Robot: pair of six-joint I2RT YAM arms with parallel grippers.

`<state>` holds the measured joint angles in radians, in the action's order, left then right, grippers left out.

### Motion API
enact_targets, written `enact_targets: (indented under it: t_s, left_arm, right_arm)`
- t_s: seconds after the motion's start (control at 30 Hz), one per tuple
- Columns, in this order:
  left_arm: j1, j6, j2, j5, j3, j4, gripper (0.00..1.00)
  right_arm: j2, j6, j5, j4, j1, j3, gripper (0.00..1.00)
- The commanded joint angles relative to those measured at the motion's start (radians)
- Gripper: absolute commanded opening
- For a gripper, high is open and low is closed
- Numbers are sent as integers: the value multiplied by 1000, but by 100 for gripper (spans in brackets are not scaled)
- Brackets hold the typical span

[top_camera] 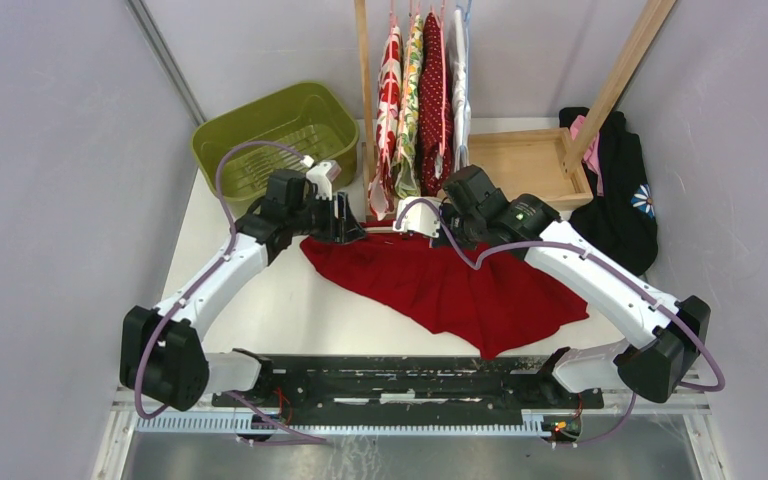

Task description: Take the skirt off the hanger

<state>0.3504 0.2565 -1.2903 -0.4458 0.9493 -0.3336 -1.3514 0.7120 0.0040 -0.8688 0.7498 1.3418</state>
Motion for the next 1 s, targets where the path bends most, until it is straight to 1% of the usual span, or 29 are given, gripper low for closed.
enact_targets:
  t_s: [0.0, 0.17, 0.3, 0.47, 0.53, 0.7, 0.83, 0.97]
  left_arm:
    - [1, 0, 31, 53, -2, 30, 64]
    - [1, -7, 16, 52, -20, 39, 63]
    - [-3, -65, 31, 105, -30, -14, 64]
    - [-10, -72, 68, 119, -9, -39, 69]
    - [-10, -64, 68, 111, 4, -39, 73]
    - [-10, -54, 61, 89, -4, -29, 73]
    - [-12, -67, 79, 114, -15, -42, 74]
    - [-16, -88, 82, 139, 26, -75, 75]
  right_arm:
    - [18, 7, 17, 65, -3, 42, 1]
    - [13, 9, 17, 65, -4, 47, 1]
    - [13, 10, 20, 61, -3, 48, 1]
    - [5, 10, 18, 59, -3, 49, 1]
    - [1, 9, 12, 60, -5, 53, 1]
    - [-1, 10, 10, 55, -4, 57, 1]
    - [1, 12, 11, 53, -3, 59, 1]
    - [-3, 14, 10, 53, -4, 62, 1]
